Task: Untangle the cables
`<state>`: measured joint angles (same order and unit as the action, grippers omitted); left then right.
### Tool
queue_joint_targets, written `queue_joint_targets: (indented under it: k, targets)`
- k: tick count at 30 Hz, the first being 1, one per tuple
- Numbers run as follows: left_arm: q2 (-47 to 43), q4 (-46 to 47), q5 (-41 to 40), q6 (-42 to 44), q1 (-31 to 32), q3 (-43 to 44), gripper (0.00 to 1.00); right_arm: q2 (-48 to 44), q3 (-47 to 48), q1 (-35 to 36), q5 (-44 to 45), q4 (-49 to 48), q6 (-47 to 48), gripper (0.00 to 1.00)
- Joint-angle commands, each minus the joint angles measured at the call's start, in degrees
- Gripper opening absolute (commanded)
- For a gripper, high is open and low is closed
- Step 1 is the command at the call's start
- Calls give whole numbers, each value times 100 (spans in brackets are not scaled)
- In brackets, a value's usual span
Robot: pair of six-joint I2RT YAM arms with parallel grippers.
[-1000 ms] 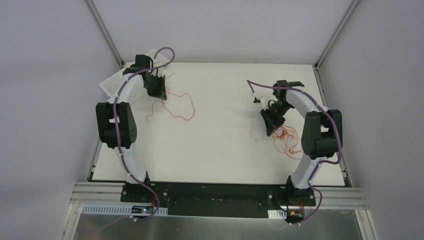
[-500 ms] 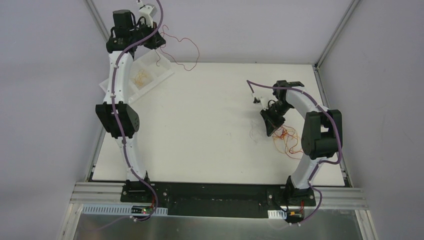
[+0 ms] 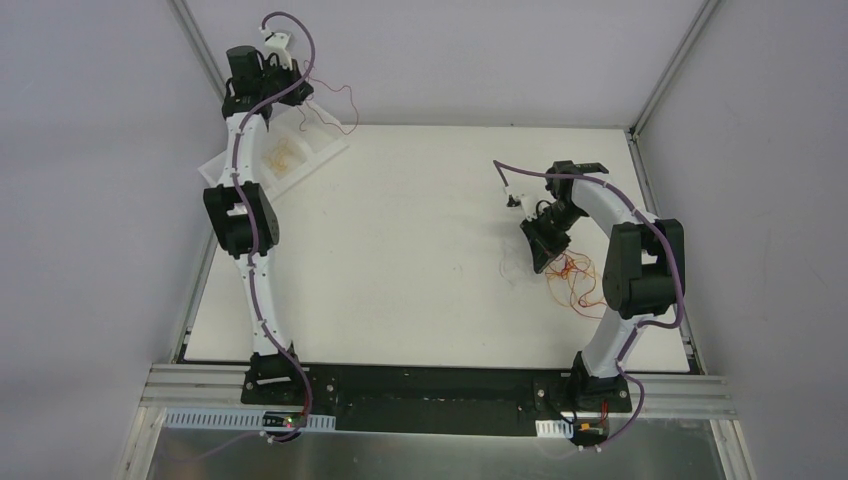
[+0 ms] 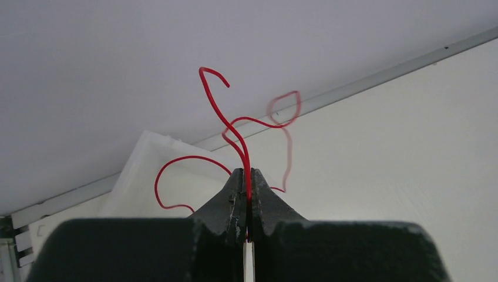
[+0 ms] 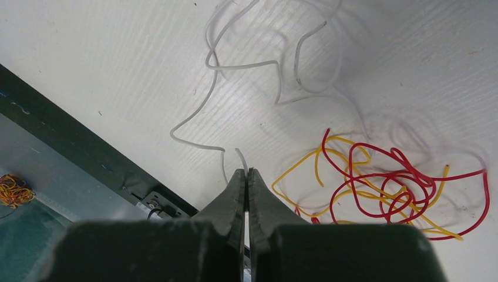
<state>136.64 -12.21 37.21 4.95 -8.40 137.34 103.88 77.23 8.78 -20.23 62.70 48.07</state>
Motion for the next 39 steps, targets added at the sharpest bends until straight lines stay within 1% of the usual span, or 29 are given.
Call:
queue_joint_targets:
  k: [1, 8, 12, 14, 17, 20, 22, 25, 28, 31, 35, 39]
  targets:
    - [304, 753, -343, 240, -207, 227, 0, -52, 109, -1, -34, 319, 24, 0]
    - [299, 852, -378, 395, -598, 37, 0, -41, 95, -42, -14, 374, 6, 0]
    - [284, 737, -357, 886, -696, 21, 0, 3, 129, -43, -21, 388, -16, 0]
    - [312, 750, -536, 1087, -694, 74, 0, 33, 164, -43, -16, 404, -13, 0]
    - [457, 781, -1123, 1352, -696, 287, 0, 54, 223, -41, -8, 438, -10, 0]
    - [495, 796, -1244, 1625, -713, 295, 0, 45, 268, -43, 8, 460, 5, 0]
    - [506, 744, -1112, 1683, -724, 293, 0, 44, 265, -54, 19, 469, 9, 0]
    - [437, 587, -577, 1767, -680, 184, 0, 32, 233, -68, 19, 472, 28, 0]
    - [333, 519, -78, 1515, -562, -4, 0, 28, 194, -82, 19, 472, 53, 0]
    - [303, 459, 208, 1256, -391, -137, 0, 26, 169, -99, 8, 471, 83, 0]
    - [327, 357, 224, 1101, -120, -357, 0, 23, 152, -140, -16, 466, 104, 0]
    - [519, 245, 82, 914, -23, -392, 0, -28, 117, -203, -17, 517, 156, 0]
